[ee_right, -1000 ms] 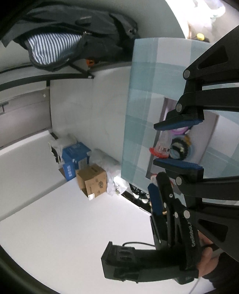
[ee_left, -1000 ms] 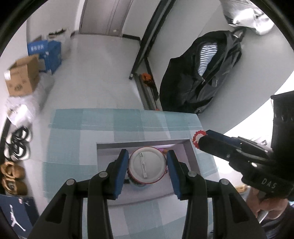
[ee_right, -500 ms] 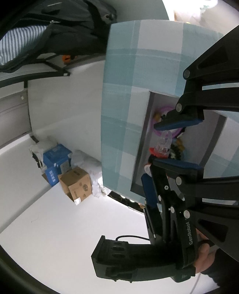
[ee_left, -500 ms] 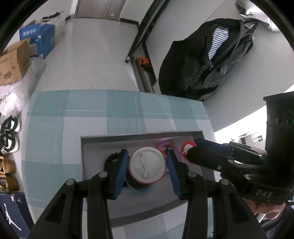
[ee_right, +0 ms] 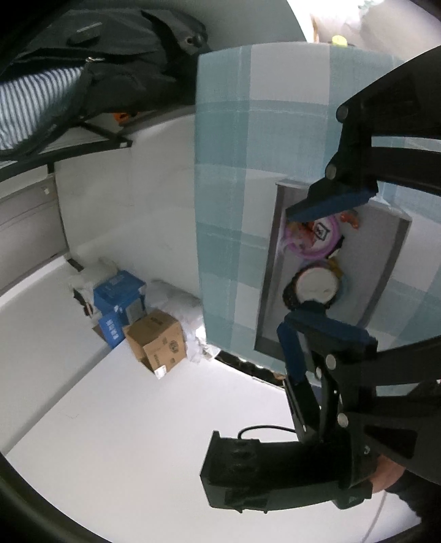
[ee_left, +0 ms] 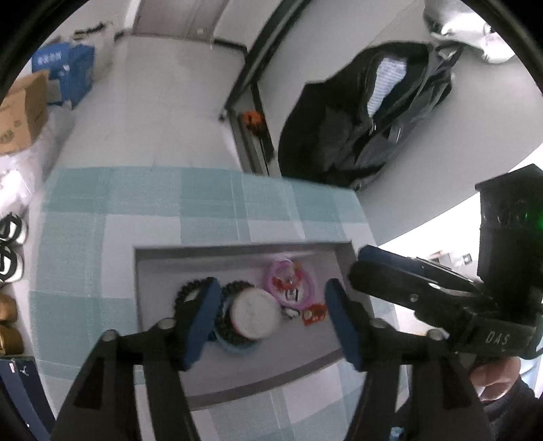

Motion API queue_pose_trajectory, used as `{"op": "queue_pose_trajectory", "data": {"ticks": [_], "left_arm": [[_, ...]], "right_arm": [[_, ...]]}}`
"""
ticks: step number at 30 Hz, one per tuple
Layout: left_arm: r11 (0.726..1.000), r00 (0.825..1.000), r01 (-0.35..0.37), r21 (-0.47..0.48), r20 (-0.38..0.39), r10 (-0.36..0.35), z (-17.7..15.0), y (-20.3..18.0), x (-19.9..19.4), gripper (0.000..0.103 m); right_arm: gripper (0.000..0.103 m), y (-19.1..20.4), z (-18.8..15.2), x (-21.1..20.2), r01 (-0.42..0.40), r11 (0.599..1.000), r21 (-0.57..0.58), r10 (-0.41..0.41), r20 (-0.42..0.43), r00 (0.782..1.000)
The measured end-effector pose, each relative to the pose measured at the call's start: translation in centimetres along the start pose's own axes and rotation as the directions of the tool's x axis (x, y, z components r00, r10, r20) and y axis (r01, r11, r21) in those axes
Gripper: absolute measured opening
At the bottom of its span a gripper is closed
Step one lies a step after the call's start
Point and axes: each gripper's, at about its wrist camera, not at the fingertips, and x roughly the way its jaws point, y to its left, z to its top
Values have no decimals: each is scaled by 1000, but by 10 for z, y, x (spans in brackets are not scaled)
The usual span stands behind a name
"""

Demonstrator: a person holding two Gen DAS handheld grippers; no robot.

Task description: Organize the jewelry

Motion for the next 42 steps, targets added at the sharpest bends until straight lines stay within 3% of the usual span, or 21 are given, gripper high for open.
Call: {"op": "queue_pose_trajectory", "data": {"ticks": [4,9,11,12,14,21,24,27,29,36,42], "left_arm": [[999,998,-38,-24,58,39,-2,5,-10,64],[989,981,-146,-31,124,149,-7,7,-23,64],[974,959,-225,-8,175,223,-14,4,-29,64],[960,939,-279,-2,207,273,-19,3,-32,64],[946,919,-322,-22,232,319,-24,4,-35,64],[910,861,-414,6,328,389,-40,-9,-56,64],[898,844,-440,1,343,413,-45,-14,-65,65],[893,826,-450,-3,378,418,-53,-20,-74,66],[889,815,-458,7,401,417,-61,-25,-77,67],[890,824,-455,0,379,421,-87,-32,-77,70],[871,805,-492,2,381,454,-94,-37,-74,71]], "right_arm": [[61,-8,-1,-16,0,999,49,-3,49,999],[74,-6,-7,-26,44,998,38,-47,82,995],[75,-3,-10,-29,52,998,27,-54,96,994],[77,-1,-11,-30,50,999,21,-52,101,994],[79,2,-15,-35,43,999,11,-44,122,992],[86,16,-31,-52,15,999,-34,-8,211,977],[102,20,-42,-68,-28,999,-40,38,282,959],[103,30,-54,-83,-11,995,-97,45,364,930],[103,35,-61,-85,18,993,-120,30,382,924],[103,39,-92,-80,101,989,-111,-53,371,927],[103,39,-111,-79,159,982,-106,-110,367,923]]}}
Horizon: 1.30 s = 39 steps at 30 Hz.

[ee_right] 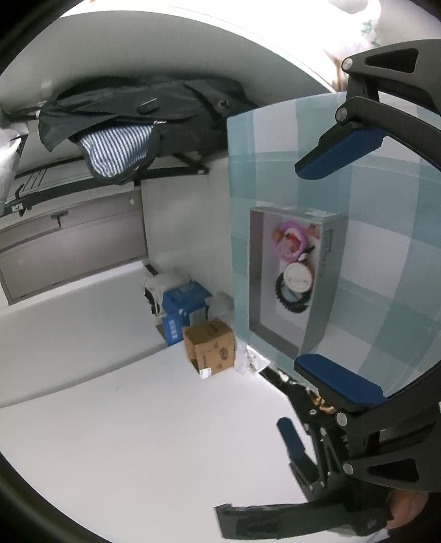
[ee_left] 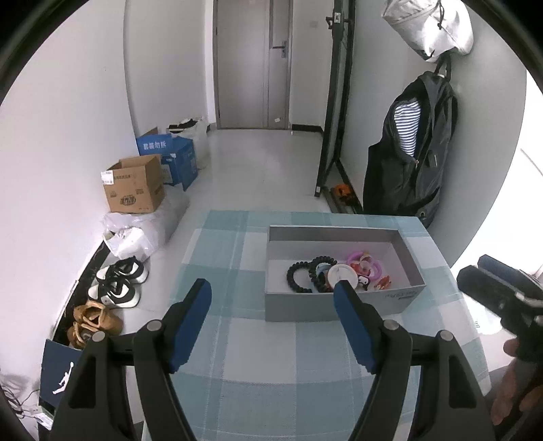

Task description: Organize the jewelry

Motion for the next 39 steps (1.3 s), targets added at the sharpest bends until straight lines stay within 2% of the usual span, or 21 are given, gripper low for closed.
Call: {"op": "queue_pose_trajectory", "data": {"ticks": [9,23,39], "left_arm": [[1000,1000,15,-14,-2,-15,-6,0,-4,70],[999,999,35,-12,-4,-35,-7,-2,-6,70],[1000,1000,22,-14,-16,-23,-7,-3,-4,70]], "right_arm": [[103,8,-13,-4,10,1000,-9,-10,-13,1000],[103,5,-9,-4,14,1000,10,-14,-7,1000],[103,6,-9,-2,14,1000,5,-14,-6,1000]]}}
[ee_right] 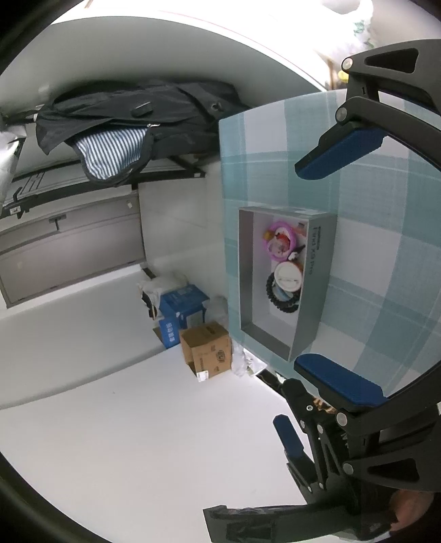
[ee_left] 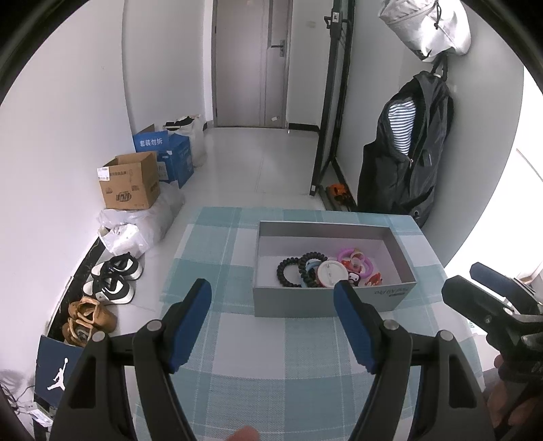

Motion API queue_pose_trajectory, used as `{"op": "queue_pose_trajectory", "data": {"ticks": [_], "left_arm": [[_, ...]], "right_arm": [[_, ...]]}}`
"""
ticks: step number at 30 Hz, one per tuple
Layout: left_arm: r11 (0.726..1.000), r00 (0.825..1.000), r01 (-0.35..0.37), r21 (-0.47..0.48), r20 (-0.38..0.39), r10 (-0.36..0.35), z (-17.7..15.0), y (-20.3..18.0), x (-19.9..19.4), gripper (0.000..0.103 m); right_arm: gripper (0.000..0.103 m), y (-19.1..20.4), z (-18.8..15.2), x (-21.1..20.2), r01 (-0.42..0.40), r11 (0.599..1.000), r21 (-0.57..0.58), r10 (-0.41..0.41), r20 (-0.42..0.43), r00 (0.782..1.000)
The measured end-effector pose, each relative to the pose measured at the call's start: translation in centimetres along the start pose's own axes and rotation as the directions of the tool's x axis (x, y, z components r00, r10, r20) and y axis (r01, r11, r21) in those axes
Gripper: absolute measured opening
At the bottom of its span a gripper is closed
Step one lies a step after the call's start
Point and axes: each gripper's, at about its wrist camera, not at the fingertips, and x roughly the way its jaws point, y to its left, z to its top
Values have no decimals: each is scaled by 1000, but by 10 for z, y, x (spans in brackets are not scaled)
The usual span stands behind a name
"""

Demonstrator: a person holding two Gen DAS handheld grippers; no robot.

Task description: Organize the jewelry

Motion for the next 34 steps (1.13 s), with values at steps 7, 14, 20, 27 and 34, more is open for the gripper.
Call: {"op": "queue_pose_trajectory", "data": {"ticks": [7,14,20,27,34], "left_arm": [[1000,1000,6,6,0,-6,-1,-2,1,70],[1000,1000,8,0,0,-8,-1,-2,1,70],[1000,1000,10,0,0,-10,-1,-3,1,70],[1000,1000,14,-13,-8,-14,0,-1,3,70],[1000,1000,14,-9,13,-14,-2,-3,1,71]], "right_arm": [[103,-2,1,-1,-1,1000,8,1,4,1000],[103,-2,1,0,-2,1000,9,2,3,1000],[103,-2,2,0,-3,1000,12,3,1,1000],[103,-2,2,0,-5,1000,13,5,-1,1000],[103,-2,1,1,-5,1000,9,5,-4,1000]]}}
